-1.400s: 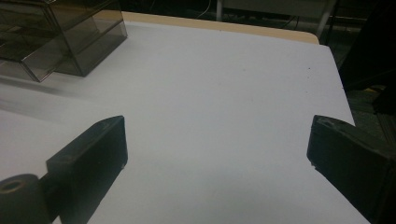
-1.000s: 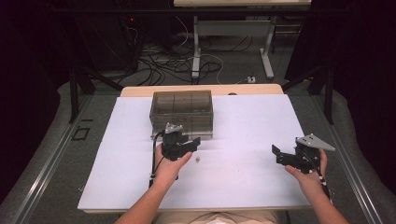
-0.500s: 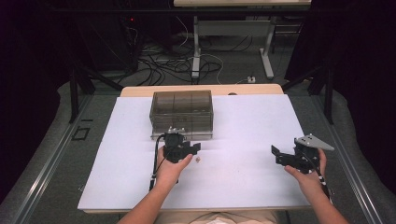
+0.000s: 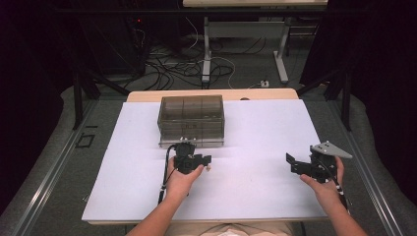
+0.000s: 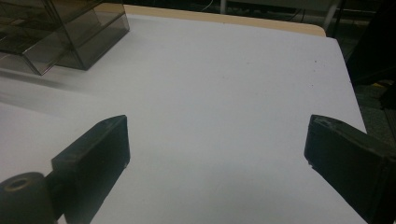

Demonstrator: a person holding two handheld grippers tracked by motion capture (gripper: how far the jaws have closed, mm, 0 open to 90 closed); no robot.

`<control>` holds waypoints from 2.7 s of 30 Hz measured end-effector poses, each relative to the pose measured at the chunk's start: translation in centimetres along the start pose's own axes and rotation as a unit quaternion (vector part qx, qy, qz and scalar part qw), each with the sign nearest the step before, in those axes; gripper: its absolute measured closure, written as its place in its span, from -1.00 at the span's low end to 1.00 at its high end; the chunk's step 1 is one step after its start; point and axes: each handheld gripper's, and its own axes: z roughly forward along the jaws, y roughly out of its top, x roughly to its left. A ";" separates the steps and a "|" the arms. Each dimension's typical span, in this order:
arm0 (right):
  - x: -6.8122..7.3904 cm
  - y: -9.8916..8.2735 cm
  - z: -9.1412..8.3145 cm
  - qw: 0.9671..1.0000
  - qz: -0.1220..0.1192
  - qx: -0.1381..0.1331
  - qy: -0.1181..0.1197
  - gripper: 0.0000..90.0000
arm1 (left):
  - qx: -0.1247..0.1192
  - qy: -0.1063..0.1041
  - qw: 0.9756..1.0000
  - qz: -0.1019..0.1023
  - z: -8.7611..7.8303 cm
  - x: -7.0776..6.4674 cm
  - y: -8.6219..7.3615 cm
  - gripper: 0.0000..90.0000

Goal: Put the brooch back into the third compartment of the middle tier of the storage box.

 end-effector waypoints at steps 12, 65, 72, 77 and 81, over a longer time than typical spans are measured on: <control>-0.1 0.0 0.1 1.000 -0.005 -0.001 0.001 -0.85 | 0.021 0.006 1.000 0.006 0.9 -0.2 -0.5 0.50; -0.2 -0.1 0.1 1.000 -0.007 -0.001 0.000 -0.76 | 0.052 0.002 0.999 -0.007 2.3 0.2 -0.8 0.99; -0.2 -0.1 0.1 1.000 -0.008 -0.001 0.000 -0.76 | 0.049 -0.003 0.999 -0.004 2.2 0.2 -0.8 1.00; -0.2 -0.1 0.1 1.000 -0.006 0.002 0.003 -0.75 | 0.050 -0.003 0.999 -0.004 2.1 0.1 -0.7 1.00; -0.3 -0.1 0.1 1.000 -0.006 -0.001 0.000 -0.75 | 0.046 -0.003 0.999 -0.007 2.0 0.2 -0.7 1.00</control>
